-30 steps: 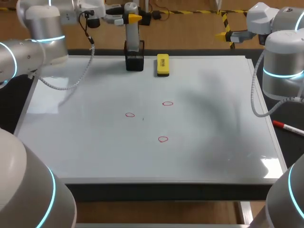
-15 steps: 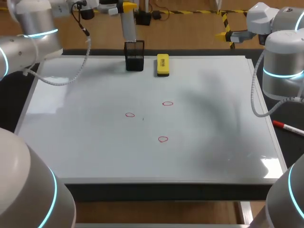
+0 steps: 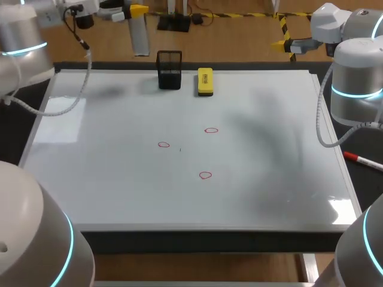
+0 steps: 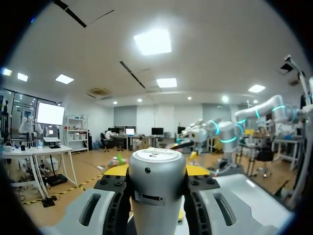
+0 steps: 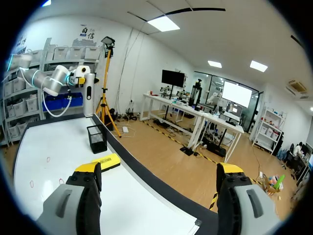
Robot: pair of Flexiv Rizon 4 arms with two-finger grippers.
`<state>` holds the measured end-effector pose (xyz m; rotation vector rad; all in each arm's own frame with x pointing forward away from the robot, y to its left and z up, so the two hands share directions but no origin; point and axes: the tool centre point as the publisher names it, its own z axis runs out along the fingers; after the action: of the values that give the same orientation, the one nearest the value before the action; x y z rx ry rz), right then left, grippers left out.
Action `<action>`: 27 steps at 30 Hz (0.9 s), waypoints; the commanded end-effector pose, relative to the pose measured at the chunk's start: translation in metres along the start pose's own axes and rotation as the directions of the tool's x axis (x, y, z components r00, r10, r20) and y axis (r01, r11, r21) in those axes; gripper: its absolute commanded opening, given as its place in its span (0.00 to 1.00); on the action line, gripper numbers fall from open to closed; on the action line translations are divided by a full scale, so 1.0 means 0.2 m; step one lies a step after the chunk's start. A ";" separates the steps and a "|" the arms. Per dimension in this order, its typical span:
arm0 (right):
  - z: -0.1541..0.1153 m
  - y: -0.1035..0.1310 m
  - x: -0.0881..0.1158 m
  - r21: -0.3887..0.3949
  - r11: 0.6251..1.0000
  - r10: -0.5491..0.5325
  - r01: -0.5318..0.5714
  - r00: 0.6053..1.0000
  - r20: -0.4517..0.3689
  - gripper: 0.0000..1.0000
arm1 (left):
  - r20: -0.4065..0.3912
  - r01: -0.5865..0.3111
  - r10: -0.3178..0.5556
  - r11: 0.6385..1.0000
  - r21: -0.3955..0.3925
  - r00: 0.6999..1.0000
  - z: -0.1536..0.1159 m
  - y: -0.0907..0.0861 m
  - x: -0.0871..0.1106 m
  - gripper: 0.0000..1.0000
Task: Pick up the inspection probe, press it on each red-marked spot on the whiteboard one by one, put down the probe, pick up the eraser, and wipe off all the red marks.
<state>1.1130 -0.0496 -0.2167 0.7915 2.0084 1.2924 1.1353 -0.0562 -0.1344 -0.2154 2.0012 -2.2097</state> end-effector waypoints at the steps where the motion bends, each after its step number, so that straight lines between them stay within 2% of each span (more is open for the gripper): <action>1: 0.00 0.00 0.00 0.001 1.000 0.000 0.000 1.000 -0.001 1.00 | 0.093 -0.009 0.009 1.000 -0.007 0.996 -0.13 -0.02 0.09 0.00; 4: 0.00 0.00 0.00 0.001 1.000 0.000 0.000 1.000 -0.001 1.00 | 0.106 -0.018 0.016 1.000 0.012 0.994 -0.22 -0.02 0.10 0.00; 15: 0.00 0.00 0.00 0.001 1.000 0.000 0.000 1.000 -0.001 1.00 | 0.181 -0.015 0.019 1.000 -0.022 0.983 -0.48 0.05 0.12 0.00; 27: 0.00 0.00 0.00 0.001 1.000 0.000 0.000 1.000 -0.001 1.00 | 0.200 0.000 0.005 1.000 -0.023 0.980 -0.62 0.16 0.11 0.00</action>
<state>1.1130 -0.0496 -0.2167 0.7915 2.0084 1.2924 1.0915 0.0557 -0.1764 -0.4127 1.9284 -2.0749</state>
